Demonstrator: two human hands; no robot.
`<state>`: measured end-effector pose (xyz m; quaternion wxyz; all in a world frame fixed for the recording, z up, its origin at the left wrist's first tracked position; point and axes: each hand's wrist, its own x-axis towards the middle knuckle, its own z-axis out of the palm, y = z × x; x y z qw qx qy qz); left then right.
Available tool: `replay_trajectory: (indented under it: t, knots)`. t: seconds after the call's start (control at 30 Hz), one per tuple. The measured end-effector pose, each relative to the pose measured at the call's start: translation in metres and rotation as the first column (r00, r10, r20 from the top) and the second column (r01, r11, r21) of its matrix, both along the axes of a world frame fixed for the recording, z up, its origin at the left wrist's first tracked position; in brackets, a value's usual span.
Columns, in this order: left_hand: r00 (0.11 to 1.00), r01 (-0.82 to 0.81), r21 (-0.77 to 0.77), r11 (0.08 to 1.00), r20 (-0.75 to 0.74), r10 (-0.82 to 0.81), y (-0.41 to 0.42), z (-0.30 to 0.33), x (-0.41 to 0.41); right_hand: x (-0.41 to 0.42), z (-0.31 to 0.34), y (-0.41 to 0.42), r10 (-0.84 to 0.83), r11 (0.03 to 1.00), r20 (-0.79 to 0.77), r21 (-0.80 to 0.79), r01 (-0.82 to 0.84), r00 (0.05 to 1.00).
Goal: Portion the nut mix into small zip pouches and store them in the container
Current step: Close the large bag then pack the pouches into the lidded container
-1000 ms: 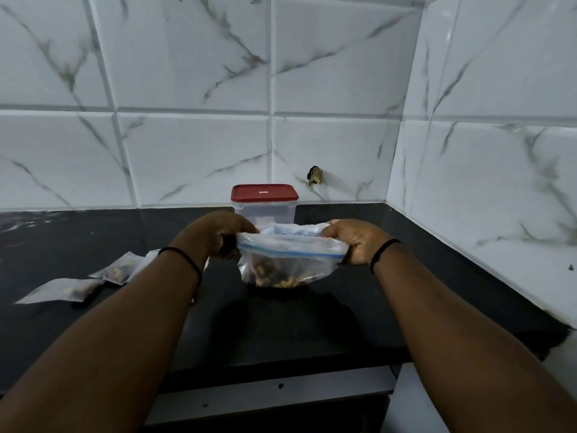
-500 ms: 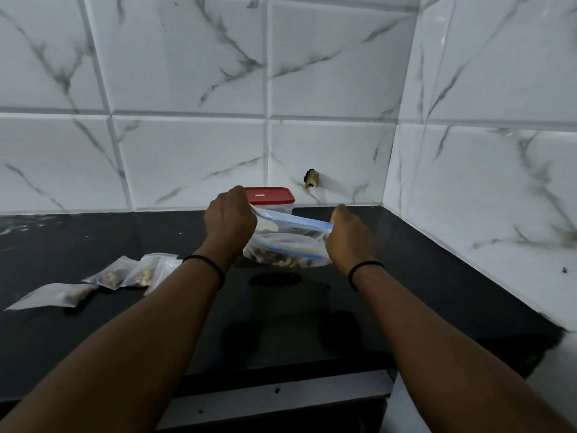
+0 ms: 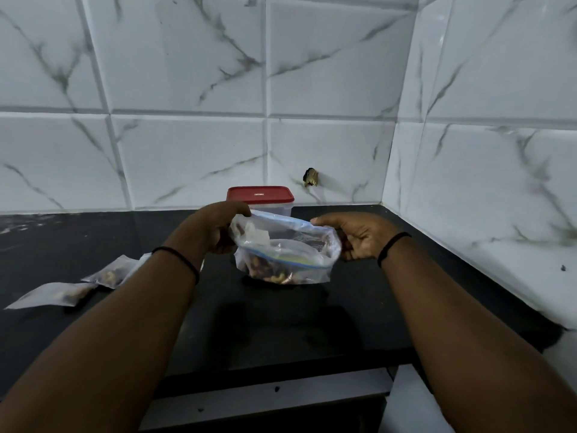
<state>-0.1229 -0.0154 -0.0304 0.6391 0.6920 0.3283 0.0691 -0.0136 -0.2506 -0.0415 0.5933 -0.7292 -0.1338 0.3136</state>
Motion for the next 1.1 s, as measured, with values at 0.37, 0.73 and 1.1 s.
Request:
replay_trajectory:
  t: [0.37,0.73,1.1]
  knots:
    - [0.863,0.042,-0.086,0.995,0.506,0.008,-0.007,-0.007,0.016,-0.011,0.001,0.025,0.069,0.998,0.069,-0.011,-0.069,0.995]
    - [0.967,0.255,-0.342,0.905,0.113,-0.23,-0.024,-0.038,0.007,-0.014,-0.013,0.025,0.107,0.944,-0.159,0.327,-0.05,0.981]
    - [0.967,0.132,-0.197,0.971,0.241,-0.083,-0.034,-0.025,0.007,-0.018,-0.01,0.036,-0.204,0.941,0.041,0.284,0.185,0.978]
